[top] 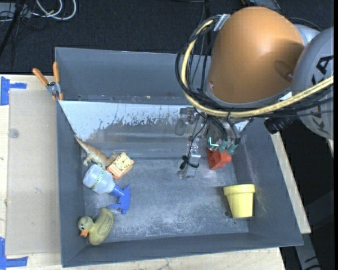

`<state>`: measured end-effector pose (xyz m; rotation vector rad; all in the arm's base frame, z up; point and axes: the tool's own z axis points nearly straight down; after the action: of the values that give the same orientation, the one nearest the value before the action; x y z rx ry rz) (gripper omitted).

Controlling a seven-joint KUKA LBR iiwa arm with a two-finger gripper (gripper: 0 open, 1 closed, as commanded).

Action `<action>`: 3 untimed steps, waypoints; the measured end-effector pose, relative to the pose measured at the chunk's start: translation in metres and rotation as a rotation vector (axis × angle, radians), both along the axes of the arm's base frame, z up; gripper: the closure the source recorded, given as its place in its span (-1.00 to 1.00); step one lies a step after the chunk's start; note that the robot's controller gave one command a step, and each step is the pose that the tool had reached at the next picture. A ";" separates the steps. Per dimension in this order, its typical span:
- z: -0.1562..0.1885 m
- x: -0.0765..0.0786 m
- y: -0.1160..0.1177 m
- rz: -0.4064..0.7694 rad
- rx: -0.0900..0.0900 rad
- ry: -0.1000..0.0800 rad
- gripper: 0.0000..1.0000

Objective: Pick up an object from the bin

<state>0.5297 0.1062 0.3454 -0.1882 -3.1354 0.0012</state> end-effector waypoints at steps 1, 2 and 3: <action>0.004 -0.001 0.019 0.059 0.003 -0.019 -1.00; -0.061 0.007 0.033 0.103 0.001 -0.005 -1.00; -0.103 -0.016 0.063 0.106 0.001 -0.015 -1.00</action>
Offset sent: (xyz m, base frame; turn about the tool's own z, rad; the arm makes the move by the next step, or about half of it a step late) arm 0.0221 0.0489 -0.1350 -0.1297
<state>0.5136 0.1697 0.2424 -0.0220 -3.1563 -0.0024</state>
